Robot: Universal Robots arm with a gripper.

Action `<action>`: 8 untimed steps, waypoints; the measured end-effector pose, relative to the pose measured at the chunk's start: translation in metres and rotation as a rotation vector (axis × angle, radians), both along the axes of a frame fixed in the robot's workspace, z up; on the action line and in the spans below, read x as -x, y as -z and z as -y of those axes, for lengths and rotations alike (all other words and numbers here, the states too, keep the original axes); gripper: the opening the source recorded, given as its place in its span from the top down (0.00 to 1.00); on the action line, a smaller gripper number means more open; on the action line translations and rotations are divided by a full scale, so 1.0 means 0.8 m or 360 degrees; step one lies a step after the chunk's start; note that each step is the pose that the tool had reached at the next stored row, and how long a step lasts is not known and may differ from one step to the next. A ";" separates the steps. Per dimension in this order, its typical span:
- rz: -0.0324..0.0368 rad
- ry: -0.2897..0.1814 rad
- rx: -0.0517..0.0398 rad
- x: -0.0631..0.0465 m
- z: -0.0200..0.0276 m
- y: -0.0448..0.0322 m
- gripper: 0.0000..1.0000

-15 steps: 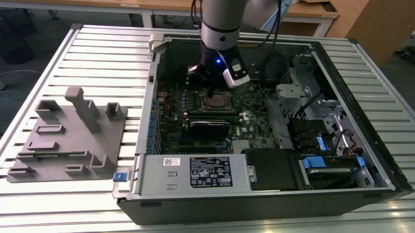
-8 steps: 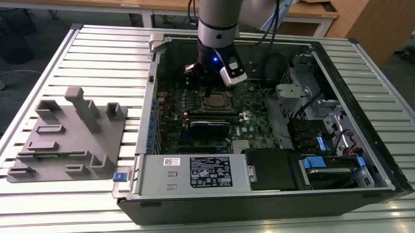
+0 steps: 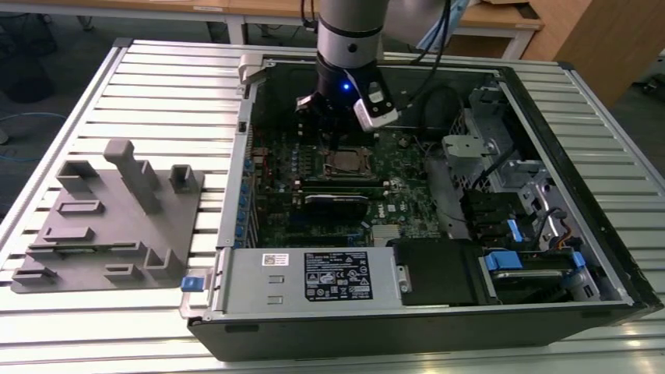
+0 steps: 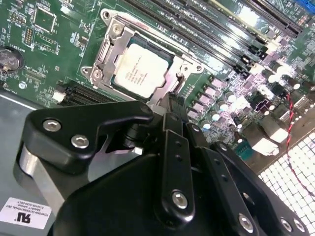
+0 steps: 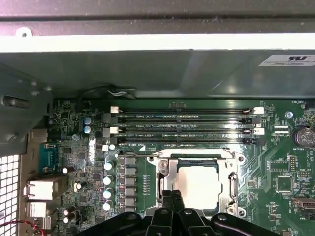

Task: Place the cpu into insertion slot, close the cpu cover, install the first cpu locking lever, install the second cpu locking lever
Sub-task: 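Install the first cpu locking lever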

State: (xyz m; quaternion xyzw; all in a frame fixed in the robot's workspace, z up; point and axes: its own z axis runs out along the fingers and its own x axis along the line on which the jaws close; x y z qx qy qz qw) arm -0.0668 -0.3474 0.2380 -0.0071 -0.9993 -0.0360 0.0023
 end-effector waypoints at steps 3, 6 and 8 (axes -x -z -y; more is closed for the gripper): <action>0.0000 0.0000 0.0000 0.008 0.0001 0.0004 0.89; 0.0003 0.0000 0.0000 0.025 0.0000 0.0013 0.89; 0.0005 0.0000 0.0000 0.036 0.0000 0.0018 0.89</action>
